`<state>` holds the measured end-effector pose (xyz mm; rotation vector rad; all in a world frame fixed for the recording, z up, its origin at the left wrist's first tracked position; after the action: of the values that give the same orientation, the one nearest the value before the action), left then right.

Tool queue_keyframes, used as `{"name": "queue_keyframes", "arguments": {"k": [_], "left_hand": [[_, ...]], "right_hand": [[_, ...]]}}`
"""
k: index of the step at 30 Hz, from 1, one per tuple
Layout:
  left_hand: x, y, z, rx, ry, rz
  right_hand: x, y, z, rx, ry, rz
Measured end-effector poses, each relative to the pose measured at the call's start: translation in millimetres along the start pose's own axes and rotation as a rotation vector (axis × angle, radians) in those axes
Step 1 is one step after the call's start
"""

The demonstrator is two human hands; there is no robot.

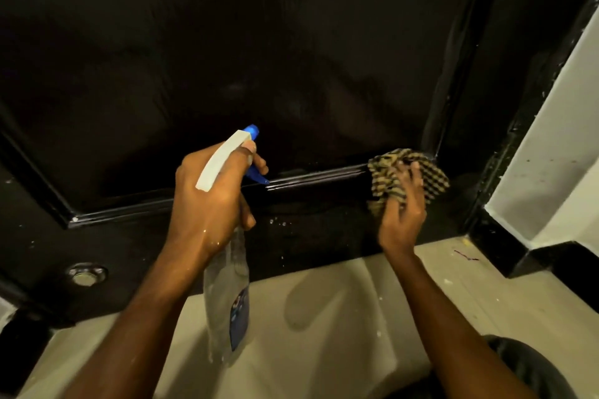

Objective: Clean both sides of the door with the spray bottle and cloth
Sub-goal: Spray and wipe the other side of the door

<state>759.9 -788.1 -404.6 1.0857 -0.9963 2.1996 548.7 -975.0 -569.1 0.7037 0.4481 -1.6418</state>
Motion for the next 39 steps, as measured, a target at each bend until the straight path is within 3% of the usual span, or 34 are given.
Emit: {"name": "queue_keyframes", "arguments": {"k": [6, 9, 12, 14, 17, 25, 31, 34, 37, 39], "left_hand": [[0.4, 3.3, -6.2, -0.024, 0.022, -0.027], [3.0, 7.5, -7.4, -0.049, 0.020, -0.013], [5.0, 27.9, -6.1, -0.121, -0.032, -0.008], [8.1, 46.5, -6.4, -0.181, -0.044, -0.019], [10.5, 76.4, -9.1, -0.248, -0.017, 0.025], [-6.1, 143.9, -13.6, -0.408, 0.017, 0.293], [-26.7, 158.2, -12.5, -0.464, -0.047, 0.397], [-33.5, 147.3, -10.1, -0.419, -0.070, 0.366], [-32.7, 134.6, -7.6, -0.337, -0.042, 0.302], [-30.0, 127.5, -8.5, -0.290, -0.028, 0.247]], "right_hand": [[1.2, -5.5, 13.7, 0.368, 0.386, 0.353], [1.1, -14.7, 12.4, 0.445, 0.573, 0.489], [-8.4, -28.1, 17.5, 0.537, 0.763, 0.820], [-8.2, -42.7, 19.0, 0.621, 0.829, 0.984], [1.8, -69.2, 13.8, 0.710, 0.851, 1.029], [25.9, -91.7, 8.1, 0.733, 0.921, 1.000], [16.7, -75.3, 15.4, 0.720, 0.798, 1.028], [16.2, -41.8, 28.8, 0.564, 0.725, 0.776], [12.8, -7.7, 25.4, 0.284, 0.533, 0.252], [11.4, 2.8, 18.0, 0.261, 0.421, 0.046]]}}
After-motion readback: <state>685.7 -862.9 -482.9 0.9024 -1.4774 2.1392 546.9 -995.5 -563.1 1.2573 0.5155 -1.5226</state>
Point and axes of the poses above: each hand's wrist, its own z-axis towards the middle knuckle, its own y-axis out of the palm, x = y × z, the point moved 5 cm from there along z, towards the middle knuckle, and after that the axes turned 10 degrees about z, right-handed, at the moved point
